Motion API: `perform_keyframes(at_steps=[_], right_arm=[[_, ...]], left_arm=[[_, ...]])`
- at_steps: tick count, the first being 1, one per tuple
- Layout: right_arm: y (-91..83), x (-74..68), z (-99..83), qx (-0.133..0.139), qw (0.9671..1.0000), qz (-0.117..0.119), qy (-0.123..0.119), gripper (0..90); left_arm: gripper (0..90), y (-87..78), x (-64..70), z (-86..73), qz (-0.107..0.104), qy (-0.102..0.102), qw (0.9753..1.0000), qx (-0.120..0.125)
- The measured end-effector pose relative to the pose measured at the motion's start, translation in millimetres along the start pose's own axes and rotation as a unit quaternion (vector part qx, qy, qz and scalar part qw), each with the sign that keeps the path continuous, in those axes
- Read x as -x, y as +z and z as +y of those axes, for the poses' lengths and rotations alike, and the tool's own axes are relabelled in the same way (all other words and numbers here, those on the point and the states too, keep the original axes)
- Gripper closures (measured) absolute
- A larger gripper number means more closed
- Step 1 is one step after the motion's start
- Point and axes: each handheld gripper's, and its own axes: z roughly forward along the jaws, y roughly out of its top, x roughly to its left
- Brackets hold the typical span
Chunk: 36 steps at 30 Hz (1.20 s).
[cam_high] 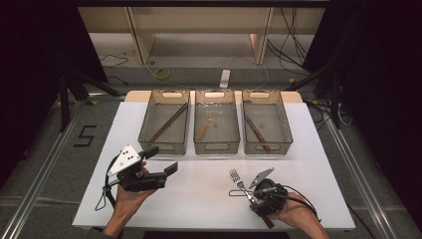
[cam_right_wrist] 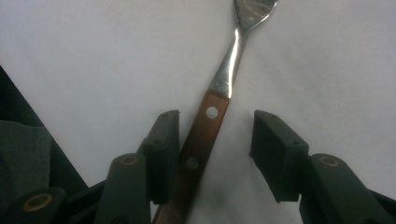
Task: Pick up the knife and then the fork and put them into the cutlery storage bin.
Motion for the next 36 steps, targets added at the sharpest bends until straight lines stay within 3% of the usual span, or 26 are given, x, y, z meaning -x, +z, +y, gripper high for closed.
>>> perform_keyframes(at_steps=[28,36], right_arm=[[0.3,-1.1,3.7,-0.015,0.9999,-0.002,-0.005,76.3],[0.1,0.3,3.6,-0.014,0.9999,0.002,-0.002,77.3]], left_arm=[[13.6,-0.3,1.1,-0.4,0.002,0.005,1.0000,0.000],[13.7,0.3,1.3,-0.6,0.002,0.005,1.0000,-0.002]])
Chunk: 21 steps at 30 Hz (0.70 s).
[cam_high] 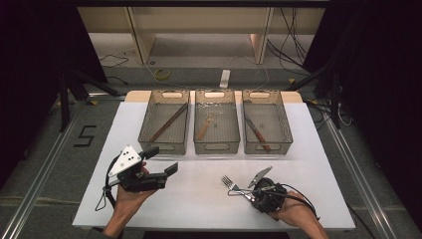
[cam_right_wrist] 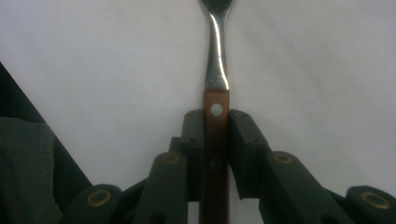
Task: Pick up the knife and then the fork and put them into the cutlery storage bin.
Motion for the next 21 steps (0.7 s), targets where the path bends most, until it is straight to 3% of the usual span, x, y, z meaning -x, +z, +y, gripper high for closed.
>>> perform_keyframes(at_steps=[8,15,21], right_arm=[[-2.2,3.0,-1.0,0.005,0.9999,0.011,0.004,77.4],[-14.4,8.9,-2.5,0.044,0.9989,0.016,0.010,77.4],[-23.2,14.0,-2.5,0.076,0.9962,0.035,0.021,77.4]], left_arm=[[13.8,-0.5,-0.6,0.1,0.000,0.001,1.0000,0.000],[13.8,-0.5,-0.5,0.1,-0.001,0.002,1.0000,0.000],[14.0,0.2,-0.8,-0.4,-0.001,0.001,1.0000,0.000]])
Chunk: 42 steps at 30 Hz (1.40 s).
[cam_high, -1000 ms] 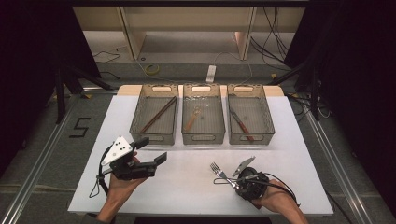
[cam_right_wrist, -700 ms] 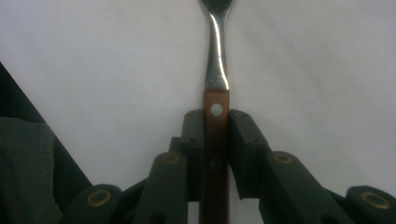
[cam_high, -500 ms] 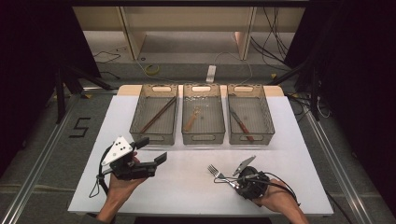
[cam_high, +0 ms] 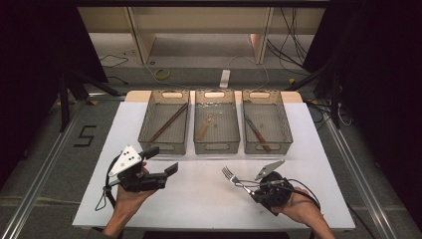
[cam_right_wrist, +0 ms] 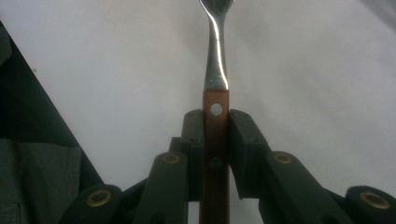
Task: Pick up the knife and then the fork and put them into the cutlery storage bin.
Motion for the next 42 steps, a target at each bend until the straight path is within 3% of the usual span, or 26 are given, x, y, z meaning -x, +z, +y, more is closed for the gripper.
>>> perform_keyframes(at_steps=[9,23,38,42], right_arm=[[-17.3,14.4,8.8,0.059,0.9980,0.004,0.021,77.4],[-37.0,30.2,32.8,0.130,0.9908,-0.015,0.035,77.4],[-55.6,65.7,59.8,0.184,0.9794,-0.051,0.067,77.4],[-56.5,73.8,69.0,0.182,0.9789,-0.057,0.073,77.4]], left_arm=[[14.0,0.1,0.0,-0.3,-0.003,0.000,1.0000,0.001],[13.9,-0.5,0.1,-0.6,-0.001,0.000,1.0000,0.002],[13.9,-1.6,-1.0,-0.5,0.000,-0.002,1.0000,0.006],[13.9,-2.1,-1.0,-0.3,0.001,-0.002,1.0000,0.006]])
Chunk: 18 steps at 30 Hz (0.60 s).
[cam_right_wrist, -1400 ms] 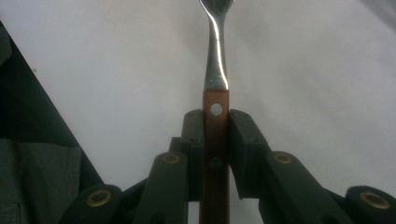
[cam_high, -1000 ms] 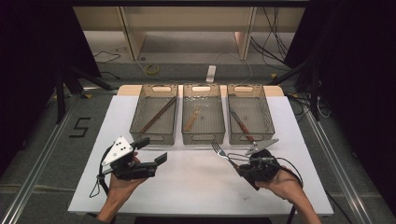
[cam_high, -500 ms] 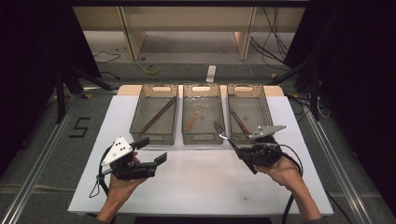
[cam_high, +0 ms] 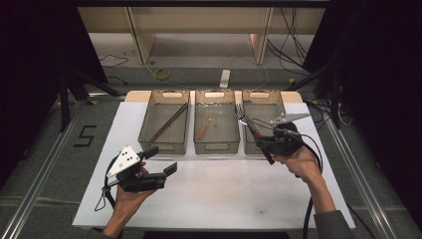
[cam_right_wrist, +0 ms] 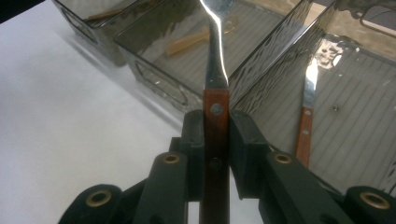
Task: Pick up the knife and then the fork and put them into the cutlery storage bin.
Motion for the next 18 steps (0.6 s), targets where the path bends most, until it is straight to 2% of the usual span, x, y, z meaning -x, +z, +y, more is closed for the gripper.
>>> perform_keyframes(at_steps=[6,18], right_arm=[[0.9,9.8,13.1,0.001,0.9999,-0.014,0.003,77.4],[6.8,36.7,35.8,-0.003,0.9988,-0.042,0.025,77.4]], left_arm=[[13.9,0.0,0.1,0.0,0.000,0.000,1.0000,0.000],[13.9,0.2,0.1,-0.1,0.000,0.000,1.0000,0.000]])
